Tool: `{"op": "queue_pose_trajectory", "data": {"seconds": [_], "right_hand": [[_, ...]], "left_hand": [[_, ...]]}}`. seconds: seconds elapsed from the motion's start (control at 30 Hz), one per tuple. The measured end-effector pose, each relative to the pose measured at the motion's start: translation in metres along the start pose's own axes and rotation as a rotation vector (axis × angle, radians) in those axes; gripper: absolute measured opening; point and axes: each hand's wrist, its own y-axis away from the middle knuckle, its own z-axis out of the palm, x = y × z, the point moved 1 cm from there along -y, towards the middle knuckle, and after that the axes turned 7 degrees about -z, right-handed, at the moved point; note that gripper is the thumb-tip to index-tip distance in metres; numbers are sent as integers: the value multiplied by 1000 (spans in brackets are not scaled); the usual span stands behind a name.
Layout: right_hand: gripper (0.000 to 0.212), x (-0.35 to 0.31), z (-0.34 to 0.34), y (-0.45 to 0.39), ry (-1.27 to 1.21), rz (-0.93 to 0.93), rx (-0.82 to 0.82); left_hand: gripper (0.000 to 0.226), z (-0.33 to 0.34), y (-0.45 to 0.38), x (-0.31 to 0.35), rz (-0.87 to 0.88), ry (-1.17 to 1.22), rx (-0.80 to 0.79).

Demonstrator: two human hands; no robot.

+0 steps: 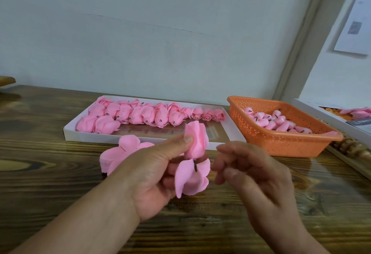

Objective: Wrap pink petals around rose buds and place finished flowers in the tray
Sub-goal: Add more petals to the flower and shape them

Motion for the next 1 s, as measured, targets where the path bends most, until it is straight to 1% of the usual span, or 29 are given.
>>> {"op": "queue_pose_trajectory", "data": {"seconds": [0.07, 0.1, 0.13, 0.2, 0.27, 0.33, 0.37, 0.47, 0.53, 0.7, 0.8, 0.87, 0.9, 0.93, 1.0], "right_hand": [[37, -2, -4, -2, 287, -221, -142], [42, -2, -4, -3, 400, -300, -207], [45, -2, -3, -5, 483, -346, -261], [45, -4, 2, -8, 597, -402, -329], [34, -5, 10, -9, 632, -434, -360], [22, -3, 14, -9, 617, -457, -348], [21, -2, 14, -8, 593, -460, -325], [10, 2, 10, -1, 413, -389, -218], [12, 5, 5, 4, 349, -332, -150], [22, 5, 2, 10, 386, -289, -80], [16, 6, 3, 10, 379, -295, -79], [9, 5, 2, 10, 348, -306, -90], [8, 5, 0, 9, 317, -295, -86], [10, 5, -3, 7, 260, -257, -64], [8, 5, -9, 0, 104, -95, 31]], "left_hand": [[9, 1, 2, 0, 7, -35, 27], [12, 1, 2, 0, 12, -65, 29], [14, 2, 2, -1, 11, -96, 26], [10, 7, 3, -3, -13, -162, 1], [12, 9, 3, -6, -26, -197, 11], [8, 10, 3, -7, -37, -193, 30], [7, 10, 3, -7, -47, -184, 23], [12, 9, 3, -4, -55, -162, 15], [12, 6, 3, -3, -65, -111, 19], [6, 7, 4, -3, -80, -66, 1], [7, 8, 5, -3, -77, -72, -4], [7, 8, 6, -3, -73, -76, -1], [5, 8, 6, -3, -70, -77, -1], [4, 8, 6, -3, -66, -82, -4], [10, 8, 6, -5, -57, -105, -10]]}}
